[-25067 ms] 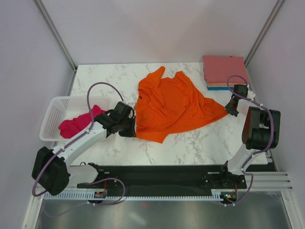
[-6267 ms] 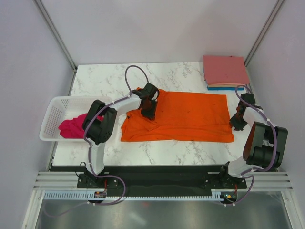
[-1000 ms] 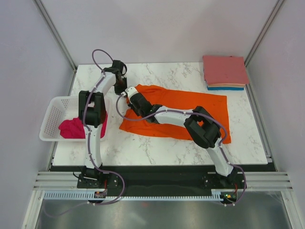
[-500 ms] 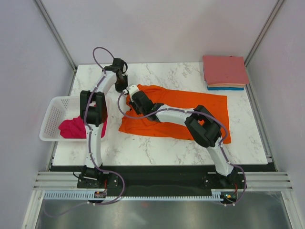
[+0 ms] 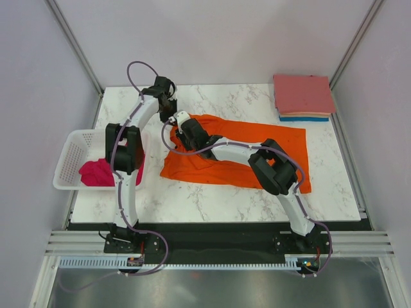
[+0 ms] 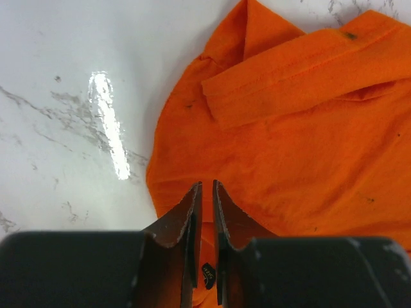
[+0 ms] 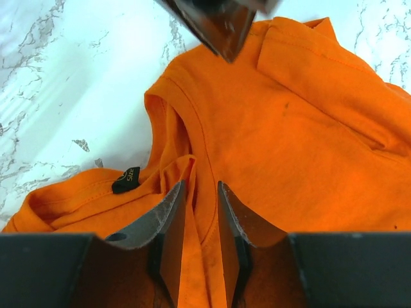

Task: Fold and stack the t-shirts
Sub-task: Fold the tshirt

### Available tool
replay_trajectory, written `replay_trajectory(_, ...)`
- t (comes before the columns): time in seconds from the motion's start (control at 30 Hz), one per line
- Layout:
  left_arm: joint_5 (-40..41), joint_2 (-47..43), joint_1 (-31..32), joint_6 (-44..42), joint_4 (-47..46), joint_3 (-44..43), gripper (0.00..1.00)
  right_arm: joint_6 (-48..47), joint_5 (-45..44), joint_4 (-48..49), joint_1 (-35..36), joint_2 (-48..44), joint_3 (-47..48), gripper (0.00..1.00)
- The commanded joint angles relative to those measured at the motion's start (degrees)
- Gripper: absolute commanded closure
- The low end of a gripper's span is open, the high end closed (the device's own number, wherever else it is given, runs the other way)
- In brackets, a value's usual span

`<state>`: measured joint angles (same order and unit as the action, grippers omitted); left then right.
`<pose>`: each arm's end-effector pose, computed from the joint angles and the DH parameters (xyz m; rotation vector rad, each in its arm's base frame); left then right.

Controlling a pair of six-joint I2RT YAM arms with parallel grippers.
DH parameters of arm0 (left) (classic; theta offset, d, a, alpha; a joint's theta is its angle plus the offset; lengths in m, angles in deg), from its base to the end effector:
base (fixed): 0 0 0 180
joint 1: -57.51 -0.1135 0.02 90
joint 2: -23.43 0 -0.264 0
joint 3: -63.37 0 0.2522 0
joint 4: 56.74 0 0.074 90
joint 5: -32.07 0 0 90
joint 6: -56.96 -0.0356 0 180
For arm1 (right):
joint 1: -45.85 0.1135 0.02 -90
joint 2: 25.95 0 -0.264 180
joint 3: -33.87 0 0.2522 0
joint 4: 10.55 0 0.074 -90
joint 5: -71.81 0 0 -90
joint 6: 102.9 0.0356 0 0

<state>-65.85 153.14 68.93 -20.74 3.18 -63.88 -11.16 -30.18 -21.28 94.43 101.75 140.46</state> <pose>0.4806 -0.1021 0.2090 0.0250 2.6807 -0.3170 0.3424 0.3769 0.1741 -0.7304 1.9983 0.3003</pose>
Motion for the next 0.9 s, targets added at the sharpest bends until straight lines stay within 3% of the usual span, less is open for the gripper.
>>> replay_trajectory(0.0, -2.5, 1.2, 0.3, 1.7, -0.9, 0.5, 0.82, 0.5, 2.3, 1.9, 0.1, 1.2, 2.8, 0.66)
replay_trajectory(0.53, 0.1, 8.4, 0.3, -0.2, -1.1, -3.6, 0.82, 0.6, 4.1, 0.5, 0.2, 3.8, 5.2, 0.6)
replay_trajectory(0.63, -0.1, 8.6, 0.3, -0.3, -1.2, -3.8, 0.82, 0.5, 3.6, 0.7, 0.1, 3.8, 5.3, 0.75)
replay_trajectory(0.67, -0.1, 8.9, 0.3, -0.3, -1.2, -3.8, 0.82, 0.4, 3.1, 0.9, 0.1, 3.7, 5.3, 0.89)
replay_trajectory(0.7, 0.0, 9.0, 0.3, -0.5, -1.3, -4.0, 0.82, 0.3, 2.7, 1.0, 0.1, 3.6, 5.2, 0.95)
replay_trajectory(0.73, 0.3, 9.2, 0.2, -0.6, -1.2, -4.1, 0.82, 0.2, 2.3, 1.2, 0.1, 3.3, 5.2, 0.99)
replay_trajectory(0.87, 0.8, 9.7, 0.3, -0.9, -1.2, -4.5, 0.82, 0.5, 0.9, 1.8, 0.1, 1.2, 3.9, 1.0)
